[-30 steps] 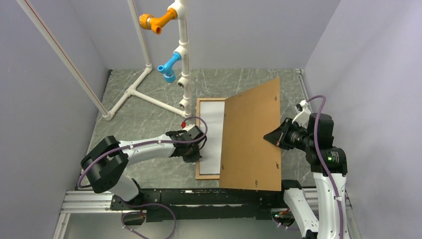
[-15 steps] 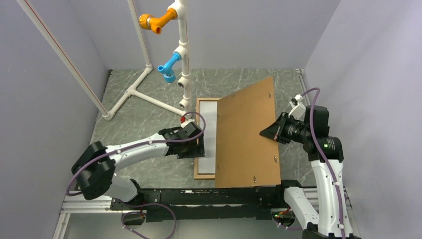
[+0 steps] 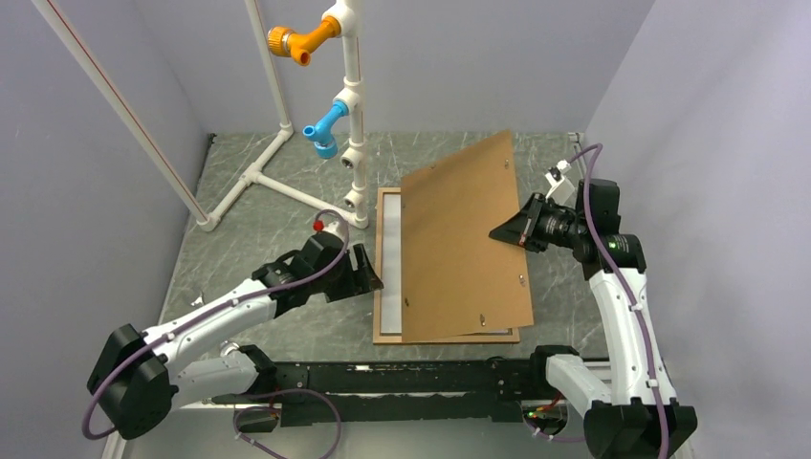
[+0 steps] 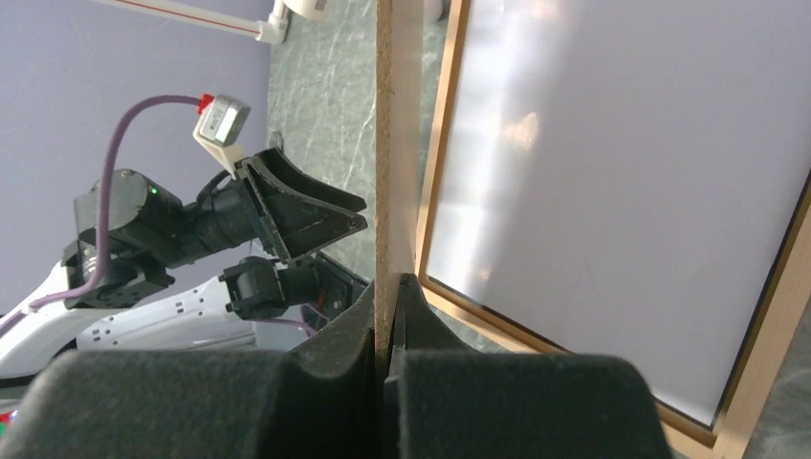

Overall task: Put the photo into the frame
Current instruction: Place the photo frame item in the photo frame.

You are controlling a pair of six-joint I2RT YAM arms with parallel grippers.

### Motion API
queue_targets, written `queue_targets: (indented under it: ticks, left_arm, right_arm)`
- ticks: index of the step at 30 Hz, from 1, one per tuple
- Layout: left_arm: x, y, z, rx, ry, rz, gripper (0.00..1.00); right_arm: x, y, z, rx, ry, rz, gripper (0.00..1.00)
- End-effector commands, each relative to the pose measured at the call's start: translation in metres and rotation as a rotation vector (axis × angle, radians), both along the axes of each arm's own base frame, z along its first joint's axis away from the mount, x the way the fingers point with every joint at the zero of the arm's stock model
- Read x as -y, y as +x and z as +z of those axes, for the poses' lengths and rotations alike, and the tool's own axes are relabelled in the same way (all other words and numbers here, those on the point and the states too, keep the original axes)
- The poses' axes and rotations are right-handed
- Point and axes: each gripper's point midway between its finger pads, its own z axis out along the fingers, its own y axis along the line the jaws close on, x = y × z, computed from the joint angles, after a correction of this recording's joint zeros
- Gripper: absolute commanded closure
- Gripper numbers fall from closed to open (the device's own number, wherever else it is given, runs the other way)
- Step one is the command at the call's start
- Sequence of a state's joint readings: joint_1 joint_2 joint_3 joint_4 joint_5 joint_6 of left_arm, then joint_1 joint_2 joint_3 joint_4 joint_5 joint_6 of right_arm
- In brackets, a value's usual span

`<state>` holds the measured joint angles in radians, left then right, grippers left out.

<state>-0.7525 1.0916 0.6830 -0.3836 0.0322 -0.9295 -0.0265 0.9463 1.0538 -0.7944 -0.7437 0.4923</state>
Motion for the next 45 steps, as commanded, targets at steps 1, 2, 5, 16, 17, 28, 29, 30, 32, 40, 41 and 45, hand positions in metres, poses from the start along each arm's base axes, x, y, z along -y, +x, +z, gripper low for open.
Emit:
queue_targets:
  ticks: [1,2,5,16,17,28,29,30,32,40,41,45]
  left_arm:
    - [0.004,0.001,0.007,0.016,-0.126,-0.017,0.22]
    - [0.002,0.001,0.003,0.009,-0.138,-0.013,0.22]
    - [-0.001,0.002,-0.008,-0.018,-0.162,-0.007,0.23]
    - [-0.005,0.004,-0.042,-0.1,-0.102,0.007,0.32]
    - [-0.006,0.004,-0.044,-0.106,-0.093,0.009,0.33]
    - [-0.012,0.006,-0.065,-0.135,-0.027,0.024,0.43]
    - [-0.013,0.006,-0.067,-0.135,-0.02,0.024,0.44]
    - [-0.013,0.007,-0.068,-0.133,-0.017,0.025,0.45]
    - [-0.014,0.007,-0.073,-0.139,-0.001,0.028,0.46]
    - [-0.016,0.006,-0.083,-0.16,0.032,0.028,0.5]
    - [-0.015,0.006,-0.084,-0.165,0.033,0.027,0.5]
    - [-0.014,0.005,-0.088,-0.177,0.047,0.02,0.52]
  right_arm:
    - [-0.01,0.016,0.029,0.13,0.066,0.055,1.0]
    - [-0.011,0.018,0.026,0.124,0.071,0.059,1.0]
    - [-0.01,0.025,0.015,0.103,0.07,0.06,1.0]
    - [-0.008,0.047,-0.008,0.068,0.056,0.053,1.0]
    - [-0.008,0.049,-0.01,0.064,0.058,0.051,1.0]
    - [-0.011,0.062,-0.031,0.021,0.113,0.032,1.0]
    - [-0.011,0.062,-0.033,0.018,0.115,0.031,1.0]
    - [-0.012,0.063,-0.035,0.011,0.12,0.029,1.0]
    - [-0.013,0.064,-0.039,0.003,0.132,0.028,1.0]
    - [-0.017,0.061,-0.061,-0.049,0.147,0.039,1.0]
    - [-0.017,0.061,-0.063,-0.055,0.151,0.041,1.0]
    - [-0.021,0.06,-0.069,-0.068,0.156,0.061,1.0]
